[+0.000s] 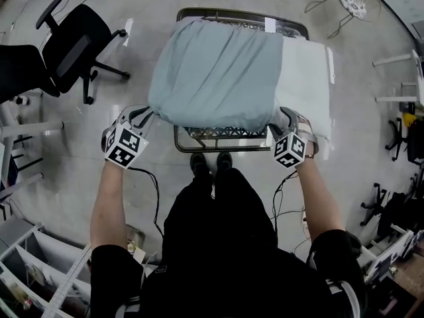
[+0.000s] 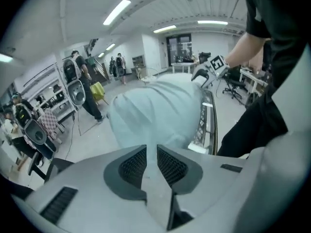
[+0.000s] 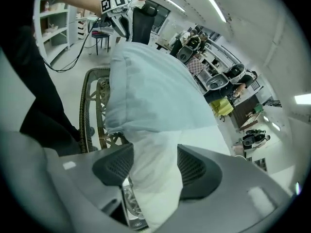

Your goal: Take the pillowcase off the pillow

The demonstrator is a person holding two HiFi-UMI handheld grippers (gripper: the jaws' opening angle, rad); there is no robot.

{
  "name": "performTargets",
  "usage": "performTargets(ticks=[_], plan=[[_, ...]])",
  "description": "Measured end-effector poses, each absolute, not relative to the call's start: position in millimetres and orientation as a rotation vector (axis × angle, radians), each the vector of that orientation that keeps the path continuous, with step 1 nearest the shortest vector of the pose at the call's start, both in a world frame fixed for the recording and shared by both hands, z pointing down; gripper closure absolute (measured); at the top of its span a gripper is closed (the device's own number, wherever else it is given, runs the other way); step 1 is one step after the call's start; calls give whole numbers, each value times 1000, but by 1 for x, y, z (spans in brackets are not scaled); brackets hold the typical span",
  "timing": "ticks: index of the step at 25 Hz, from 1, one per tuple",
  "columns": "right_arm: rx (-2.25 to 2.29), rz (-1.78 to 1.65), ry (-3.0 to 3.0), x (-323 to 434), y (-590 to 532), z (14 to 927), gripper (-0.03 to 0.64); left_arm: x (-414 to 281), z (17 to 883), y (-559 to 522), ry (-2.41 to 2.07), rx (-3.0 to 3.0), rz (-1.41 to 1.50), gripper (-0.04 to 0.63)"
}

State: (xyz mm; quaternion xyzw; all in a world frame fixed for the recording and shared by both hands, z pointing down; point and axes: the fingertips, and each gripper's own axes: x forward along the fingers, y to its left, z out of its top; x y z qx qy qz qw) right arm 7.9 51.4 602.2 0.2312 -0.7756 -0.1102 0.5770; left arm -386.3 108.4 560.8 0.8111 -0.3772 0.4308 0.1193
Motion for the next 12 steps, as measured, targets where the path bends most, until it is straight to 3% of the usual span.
performTargets(ticks=[4,12], plan=[[563,-203,-1838,8,40,593,327,-331,522,104,-1107,2503,1231,519],[530,-156,-1848,-2,38,623,311,-203,555,102,-913,2640,1425,399]])
